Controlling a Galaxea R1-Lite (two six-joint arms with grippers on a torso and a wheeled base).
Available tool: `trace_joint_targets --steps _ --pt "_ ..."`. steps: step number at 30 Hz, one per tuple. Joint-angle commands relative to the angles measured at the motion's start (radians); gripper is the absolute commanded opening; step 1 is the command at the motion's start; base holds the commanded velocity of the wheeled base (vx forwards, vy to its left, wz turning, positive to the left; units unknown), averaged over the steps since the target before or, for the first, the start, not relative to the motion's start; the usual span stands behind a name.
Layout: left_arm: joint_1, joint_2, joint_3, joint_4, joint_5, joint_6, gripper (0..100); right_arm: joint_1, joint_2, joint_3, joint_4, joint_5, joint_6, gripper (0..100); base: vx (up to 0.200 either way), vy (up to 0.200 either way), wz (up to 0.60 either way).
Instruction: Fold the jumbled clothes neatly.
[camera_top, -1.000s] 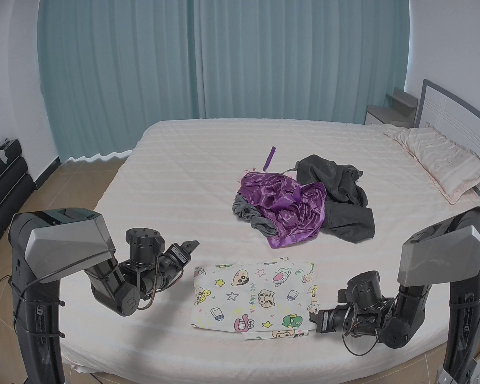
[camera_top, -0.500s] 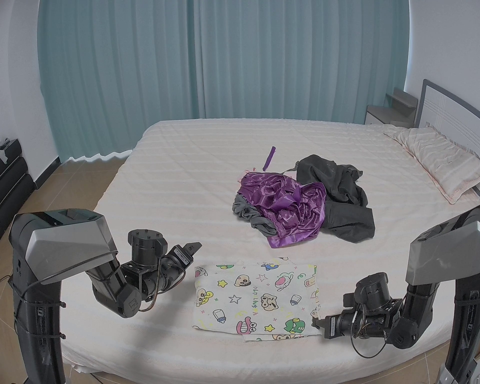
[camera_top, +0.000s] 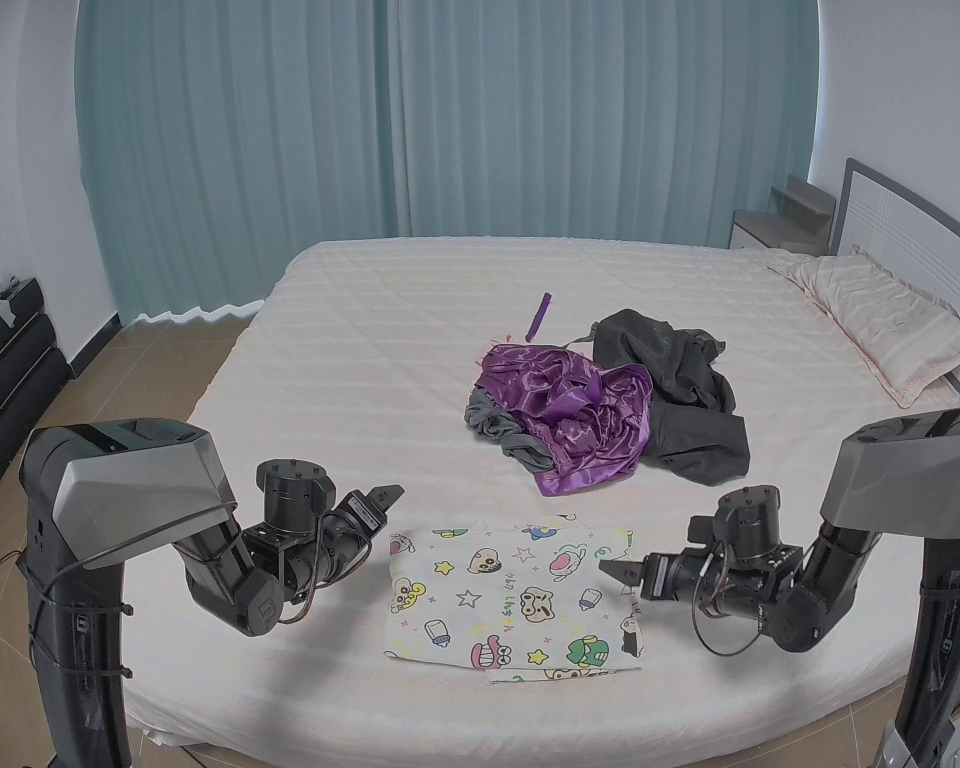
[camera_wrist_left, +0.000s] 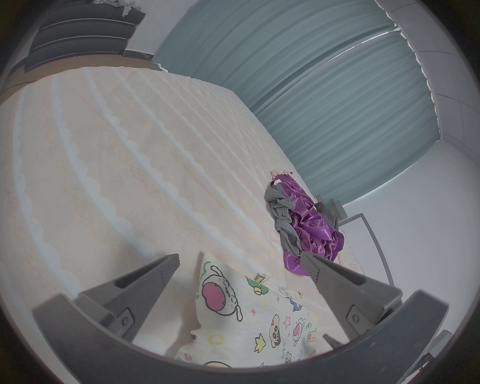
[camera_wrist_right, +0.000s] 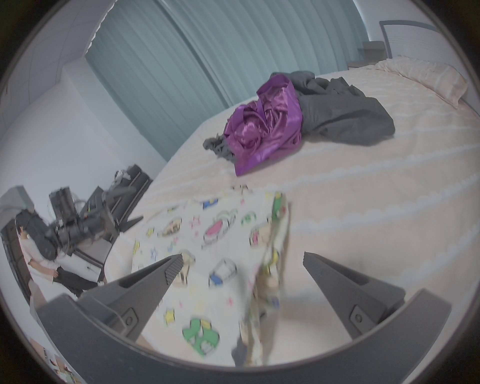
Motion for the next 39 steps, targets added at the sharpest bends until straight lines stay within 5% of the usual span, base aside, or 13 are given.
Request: trace_joint_targets --steps 1,13,14,39 --pt "0.0 0.029 -0.001 -0.033 0.001 -0.002 100 -0.024 0.194 -0.255 0.026 -0.005 0.064 100 0.0 0.0 0.0" --pt "-0.003 0.033 0.001 -0.041 0.001 -0.002 100 -0.03 0.205 -0.321 0.096 0.006 0.087 100 0.0 0.0 0.0" --pt "-0.003 0.033 0.001 -0.041 0.0 -0.002 100 -0.03 0.205 -0.322 0.099 0.008 0.091 0 0.0 0.0 0.0" --pt "-0.011 0.032 0.001 -0.047 0.003 0.0 100 -0.082 0.213 -0.354 0.099 -0.008 0.131 0 0.0 0.0 0.0"
